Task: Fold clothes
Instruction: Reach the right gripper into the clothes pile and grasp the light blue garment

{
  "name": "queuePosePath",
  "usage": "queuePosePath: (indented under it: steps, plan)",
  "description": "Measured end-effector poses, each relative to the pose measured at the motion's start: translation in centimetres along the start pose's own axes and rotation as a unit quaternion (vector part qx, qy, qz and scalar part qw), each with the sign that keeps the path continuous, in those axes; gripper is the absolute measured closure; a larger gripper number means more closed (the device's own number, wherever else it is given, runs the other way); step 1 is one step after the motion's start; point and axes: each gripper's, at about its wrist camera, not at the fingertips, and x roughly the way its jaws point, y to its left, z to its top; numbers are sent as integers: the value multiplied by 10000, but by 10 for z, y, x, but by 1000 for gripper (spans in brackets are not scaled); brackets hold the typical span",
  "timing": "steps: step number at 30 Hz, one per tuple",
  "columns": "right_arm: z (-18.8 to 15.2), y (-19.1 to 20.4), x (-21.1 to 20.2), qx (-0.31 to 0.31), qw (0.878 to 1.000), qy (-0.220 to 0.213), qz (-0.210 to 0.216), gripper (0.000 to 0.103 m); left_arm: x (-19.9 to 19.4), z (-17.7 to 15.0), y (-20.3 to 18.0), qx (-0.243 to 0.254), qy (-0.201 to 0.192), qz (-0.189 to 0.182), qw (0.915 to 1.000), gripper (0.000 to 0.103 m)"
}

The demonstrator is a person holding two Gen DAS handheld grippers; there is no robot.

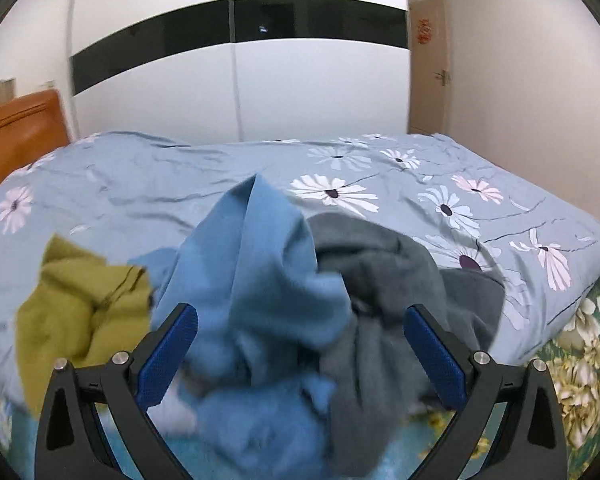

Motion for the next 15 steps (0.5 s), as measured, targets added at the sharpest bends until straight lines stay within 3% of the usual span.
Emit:
queuePosePath:
  steps: [2,4,6,9,11,15]
  plan:
    - [4,4,16,216,9996,145,-106,23,2,-1,4,-101,57,-14,9999,0]
    - [4,2,26,471,9980,380,-174,72,5,-2,9,-195,108,20,9997,0]
    - [0,-4,20,752,9962,440,-69,96,8,-3,15,-289,170,69,9994,0]
    - [-14,-12,-13,843,9940,314,618,96,11,-3,24,-399,203,128,9989,0]
    - [-35,-16,-48,574,9919,267,1105,97,11,-3,29,-503,222,111,9984,0]
    - [-100,-21,-113,0,9877,440,1502,97,13,-2,35,-680,325,44,9971,0]
